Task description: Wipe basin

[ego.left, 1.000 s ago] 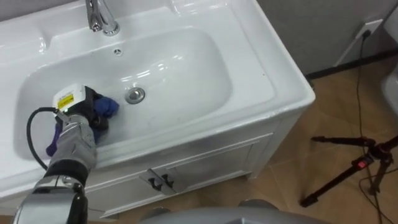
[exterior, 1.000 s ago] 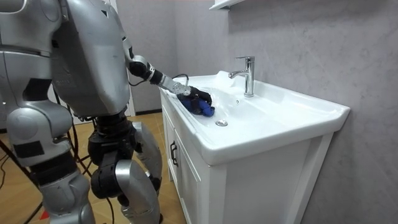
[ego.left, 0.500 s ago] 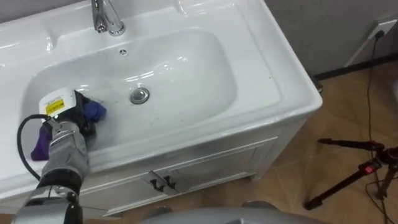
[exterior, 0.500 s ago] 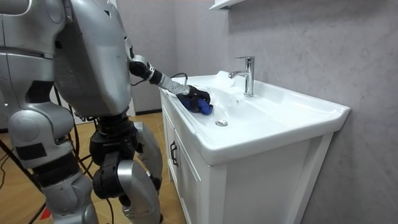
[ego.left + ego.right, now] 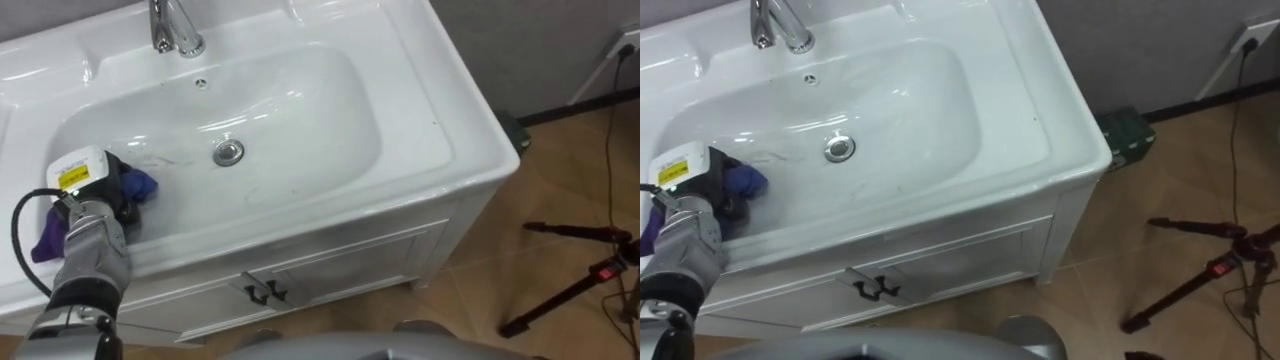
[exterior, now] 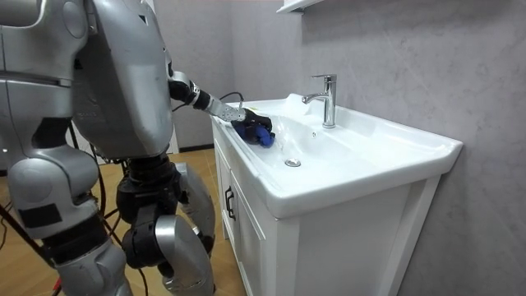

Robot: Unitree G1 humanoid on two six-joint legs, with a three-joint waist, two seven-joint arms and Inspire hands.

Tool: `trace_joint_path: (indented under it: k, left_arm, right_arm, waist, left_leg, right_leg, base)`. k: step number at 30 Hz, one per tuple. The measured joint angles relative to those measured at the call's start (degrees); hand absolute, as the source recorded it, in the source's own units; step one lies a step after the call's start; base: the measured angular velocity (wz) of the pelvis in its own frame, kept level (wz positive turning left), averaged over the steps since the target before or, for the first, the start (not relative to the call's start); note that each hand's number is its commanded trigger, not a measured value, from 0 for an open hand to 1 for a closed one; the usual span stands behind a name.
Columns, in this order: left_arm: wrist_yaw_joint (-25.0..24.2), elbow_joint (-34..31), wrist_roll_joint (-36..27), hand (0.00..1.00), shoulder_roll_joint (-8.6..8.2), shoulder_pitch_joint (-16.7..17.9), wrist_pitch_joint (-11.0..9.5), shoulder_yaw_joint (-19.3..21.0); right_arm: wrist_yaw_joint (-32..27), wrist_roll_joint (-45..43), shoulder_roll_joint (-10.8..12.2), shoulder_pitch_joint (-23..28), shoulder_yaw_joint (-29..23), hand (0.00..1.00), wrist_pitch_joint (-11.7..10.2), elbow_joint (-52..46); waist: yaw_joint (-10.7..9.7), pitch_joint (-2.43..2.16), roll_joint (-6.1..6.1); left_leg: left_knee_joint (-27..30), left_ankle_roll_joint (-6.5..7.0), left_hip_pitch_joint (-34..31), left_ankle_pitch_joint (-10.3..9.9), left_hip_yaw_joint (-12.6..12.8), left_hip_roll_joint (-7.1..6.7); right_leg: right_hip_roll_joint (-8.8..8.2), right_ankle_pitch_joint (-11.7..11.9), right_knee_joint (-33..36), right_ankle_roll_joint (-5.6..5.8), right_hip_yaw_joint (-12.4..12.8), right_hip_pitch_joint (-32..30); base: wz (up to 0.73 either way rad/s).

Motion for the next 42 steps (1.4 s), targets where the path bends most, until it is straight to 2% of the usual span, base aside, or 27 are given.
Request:
trace_joint_path:
  k: [4, 6, 9, 12, 13, 16, 19, 21, 23, 28, 31, 36, 39, 42]
  left_arm:
    - [0.37, 1.16, 0.03, 1.00, 0.01, -1.69, 0.46, -1.71]
    - [0.39, 1.52, -0.31, 1.00, -0.01, -2.83, 0.67, -2.05]
    - [0.74, 3.69, -1.14, 1.00, -0.04, -5.92, 0.94, -3.48]
    - [0.73, 5.23, -1.69, 1.00, -0.32, -9.61, 1.91, -4.15]
    - [0.83, 5.71, -3.83, 1.00, -0.42, -10.96, 2.28, -4.36]
    - [1.29, 7.67, -8.24, 1.00, -0.47, -14.41, 2.69, -4.97]
    - [1.71, 9.38, -9.16, 1.00, -0.44, -17.72, 2.86, -5.51]
    - [2.38, 9.56, -10.01, 1.00, -0.26, -18.55, 3.19, -6.66]
    - [2.48, 10.58, -11.33, 1.00, -0.19, -20.06, 4.47, -8.95]
    - [3.59, 11.10, -12.57, 1.00, -0.48, -21.28, 5.52, -11.54]
    - [3.60, 11.38, -15.02, 1.00, -0.82, -21.76, 5.51, -11.59]
    - [3.77, 11.39, -18.76, 1.00, -0.89, -22.19, 5.41, -12.84]
    - [3.79, 11.29, -19.74, 1.00, -1.60, -22.65, 5.44, -12.89]
    - [3.86, 10.78, -20.16, 1.00, -2.87, -22.79, 5.43, -12.94]
  right_arm:
    - [-0.12, 1.05, 0.04, -2.19, 0.31, 0.00, -1.45, 2.21]
    - [-0.57, 1.34, 0.09, -2.57, 1.17, 0.00, -1.82, 2.32]
    - [-0.86, 2.41, 0.37, -4.84, 2.68, 0.00, -2.39, 3.85]
    - [-1.70, 3.52, 0.43, -7.05, 4.39, 0.00, -2.36, 5.83]
    - [-2.22, 4.09, 0.46, -7.46, 4.78, 0.00, -2.32, 5.85]
    - [-4.17, 4.53, 0.74, -8.04, 6.48, 0.00, -2.32, 5.89]
    - [-5.24, 4.69, 1.90, -7.87, 7.76, 0.00, -2.20, 6.41]
    - [-5.40, 4.91, 2.16, -7.92, 8.72, 0.00, -1.73, 6.52]
    - [-6.40, 5.30, 2.56, -7.87, 10.30, 0.00, -1.51, 6.48]
    - [-7.32, 8.07, 2.78, -8.30, 11.20, 0.00, -1.58, 6.19]
    - [-7.36, 9.02, 2.80, -8.73, 11.36, 0.00, -1.62, 5.99]
    - [-7.24, 10.05, 2.79, -8.60, 13.22, 0.00, -1.58, 5.18]
    - [-7.19, 10.25, 2.83, -8.75, 14.89, 0.00, -1.45, 5.71]
    - [-6.81, 9.51, 3.00, -9.38, 15.68, 0.00, -1.23, 5.94]
  waist:
    - [-0.21, 0.27, -0.44]
    - [-0.44, 0.33, -0.48]
    - [-0.48, 0.74, -1.12]
    - [-0.73, 1.11, -1.68]
    - [-0.93, 1.20, -1.87]
    - [-1.99, 1.49, -2.28]
    - [-2.55, 2.06, -3.14]
    - [-3.33, 2.14, -3.25]
    - [-4.16, 2.20, -3.12]
    - [-6.47, 2.29, -3.02]
    - [-6.97, 2.38, -3.19]
    - [-8.08, 2.66, -3.70]
    - [-8.30, 2.70, -3.97]
    - [-9.51, 2.66, -4.31]
  left_leg:
    - [0.38, -0.03, -0.71, -0.01, -0.31, 0.09]
    - [1.64, -0.06, -2.17, -0.01, -0.35, 0.75]
    - [2.49, -0.15, -3.81, -0.06, -0.39, 0.79]
    - [4.18, -0.31, -6.30, -0.20, 1.23, 1.60]
    - [4.62, -0.52, -7.19, -0.48, 1.73, 1.88]
    - [6.37, -0.43, -9.69, -0.59, 1.77, 2.54]
    - [7.23, -0.39, -11.38, -0.61, 1.82, 2.97]
    - [8.09, -0.23, -12.51, -0.71, 1.84, 3.14]
    - [8.70, -0.14, -13.41, -0.76, 1.89, 3.46]
    - [8.88, 0.08, -14.16, -0.89, 3.45, 3.88]
    - [9.36, 0.68, -14.16, -1.25, 3.58, 3.69]
    - [9.96, 0.69, -14.40, -1.27, 3.44, 3.69]
    - [9.93, 0.71, -14.37, -1.28, 3.69, 3.62]
    - [9.91, 0.71, -14.50, -1.27, 3.69, 3.27]
  right_leg:
    - [-0.13, -0.01, 0.72, -0.04, -0.24, -0.68]
    - [-0.17, 0.00, 1.16, -0.04, -0.50, -1.68]
    - [-0.52, -0.02, 2.85, -0.04, -0.38, -3.81]
    - [-0.61, -0.01, 5.10, -0.04, 0.50, -7.63]
    - [-0.61, 0.01, 5.95, -0.08, 0.74, -8.90]
    - [-0.58, 0.31, 7.30, -0.22, 0.82, -11.32]
    - [-0.50, 0.62, 8.24, -0.37, 0.85, -13.17]
    - [-0.47, 0.69, 9.08, -0.29, 1.27, -14.49]
    - [-0.48, 1.05, 9.26, -0.20, 1.30, -15.36]
    - [-0.53, 0.99, 9.33, 0.55, 1.64, -16.65]
    - [-0.74, 0.97, 10.25, 0.74, 2.27, -17.43]
    - [-0.90, 0.92, 10.51, 1.09, 2.26, -17.50]
    - [-0.96, 0.96, 10.51, 1.40, 2.54, -17.48]
    - [-1.34, 0.91, 10.56, 1.75, 2.60, -17.54]
  base:
    - [0.05]
    - [0.06]
    - [-0.01]
    - [-0.13]
    - [-0.08]
    - [-0.06]
    - [-0.04]
    - [-0.06]
    - [-0.06]
    - [-0.02]
    - [-0.12]
    - [0.00]
    - [0.01]
    - [0.04]
